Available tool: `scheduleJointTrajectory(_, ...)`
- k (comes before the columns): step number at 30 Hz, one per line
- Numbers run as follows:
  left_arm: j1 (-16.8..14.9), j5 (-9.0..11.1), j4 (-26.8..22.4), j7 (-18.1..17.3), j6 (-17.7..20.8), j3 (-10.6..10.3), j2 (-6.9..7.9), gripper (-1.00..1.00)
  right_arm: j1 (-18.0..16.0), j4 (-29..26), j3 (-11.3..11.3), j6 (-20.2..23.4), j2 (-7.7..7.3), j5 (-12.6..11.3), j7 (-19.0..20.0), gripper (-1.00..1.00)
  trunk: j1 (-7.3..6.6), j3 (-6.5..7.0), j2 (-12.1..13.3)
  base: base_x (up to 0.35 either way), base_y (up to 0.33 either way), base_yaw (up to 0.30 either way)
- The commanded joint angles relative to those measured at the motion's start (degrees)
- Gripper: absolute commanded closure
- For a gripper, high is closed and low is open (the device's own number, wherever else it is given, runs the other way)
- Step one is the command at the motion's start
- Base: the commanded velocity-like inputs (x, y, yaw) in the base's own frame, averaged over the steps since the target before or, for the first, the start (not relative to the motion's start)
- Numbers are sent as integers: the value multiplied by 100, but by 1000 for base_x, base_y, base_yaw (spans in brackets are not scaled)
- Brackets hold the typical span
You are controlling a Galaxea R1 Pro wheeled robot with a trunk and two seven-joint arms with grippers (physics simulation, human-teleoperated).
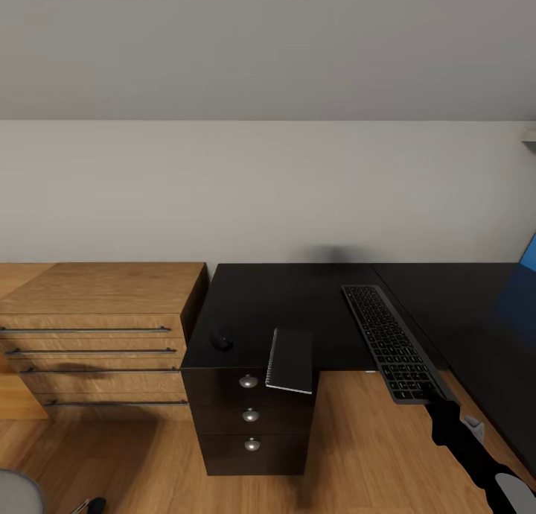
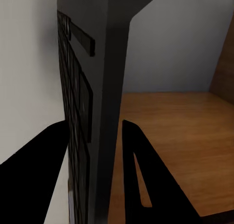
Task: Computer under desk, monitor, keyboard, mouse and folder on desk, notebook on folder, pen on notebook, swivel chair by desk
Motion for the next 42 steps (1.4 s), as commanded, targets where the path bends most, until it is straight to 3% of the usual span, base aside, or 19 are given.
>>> scheduleJointTrajectory(1,-5,18,1,-57,0,42,-7,-100,-3,7,-10,35,1,-2,-6,100,0,-6,-2,0,0,0)
scheduleJointTrajectory(9,-5,14,4,-57,0,42,-11,-100,-3,4,-12,35,1,-2,1,100,0,-6,-2,0,0,0)
scheduleJointTrajectory(42,-5,0,5,-64,-1,33,-12,-100,-3,-10,-19,39,-8,5,-5,100,-725,587,1321,0,0,0)
